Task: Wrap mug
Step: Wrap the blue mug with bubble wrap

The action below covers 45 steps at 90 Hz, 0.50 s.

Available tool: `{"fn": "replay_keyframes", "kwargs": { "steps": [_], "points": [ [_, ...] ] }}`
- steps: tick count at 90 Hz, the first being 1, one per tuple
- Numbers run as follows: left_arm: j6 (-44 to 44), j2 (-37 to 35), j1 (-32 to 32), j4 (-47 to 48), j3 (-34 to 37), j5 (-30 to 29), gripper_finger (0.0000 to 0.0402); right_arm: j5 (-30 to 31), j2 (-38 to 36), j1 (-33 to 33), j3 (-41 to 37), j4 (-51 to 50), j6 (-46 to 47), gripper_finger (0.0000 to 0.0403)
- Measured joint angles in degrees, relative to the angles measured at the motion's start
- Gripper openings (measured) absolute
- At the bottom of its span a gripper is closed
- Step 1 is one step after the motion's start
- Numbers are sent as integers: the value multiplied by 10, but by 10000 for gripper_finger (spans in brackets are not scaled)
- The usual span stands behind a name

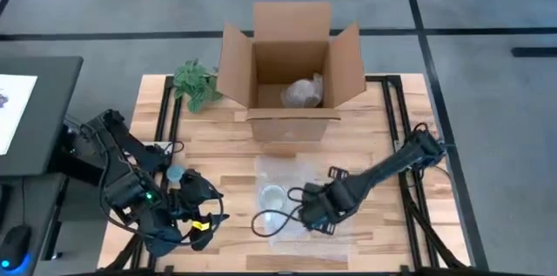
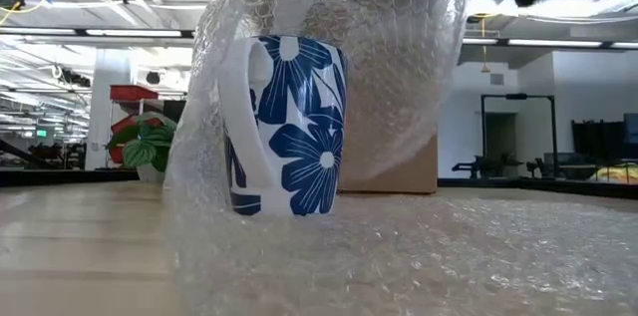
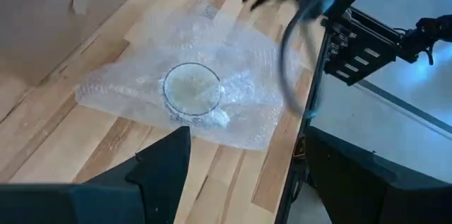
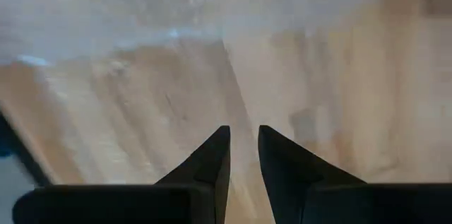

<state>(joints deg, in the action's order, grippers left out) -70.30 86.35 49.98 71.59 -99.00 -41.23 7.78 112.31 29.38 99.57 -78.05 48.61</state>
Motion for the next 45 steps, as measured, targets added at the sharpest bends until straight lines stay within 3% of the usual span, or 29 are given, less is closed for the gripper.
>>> {"fn": "replay_keyframes", "kwargs": {
  "steps": [15, 45],
  "points": [
    [8, 0, 0, -3, 0, 0, 251, 16, 2, -5, -100, 163, 25, 66],
    [7, 0, 0, -7, 0, 0, 251, 77, -14, -48, -38, 175, -53, 66]
  ]
}}
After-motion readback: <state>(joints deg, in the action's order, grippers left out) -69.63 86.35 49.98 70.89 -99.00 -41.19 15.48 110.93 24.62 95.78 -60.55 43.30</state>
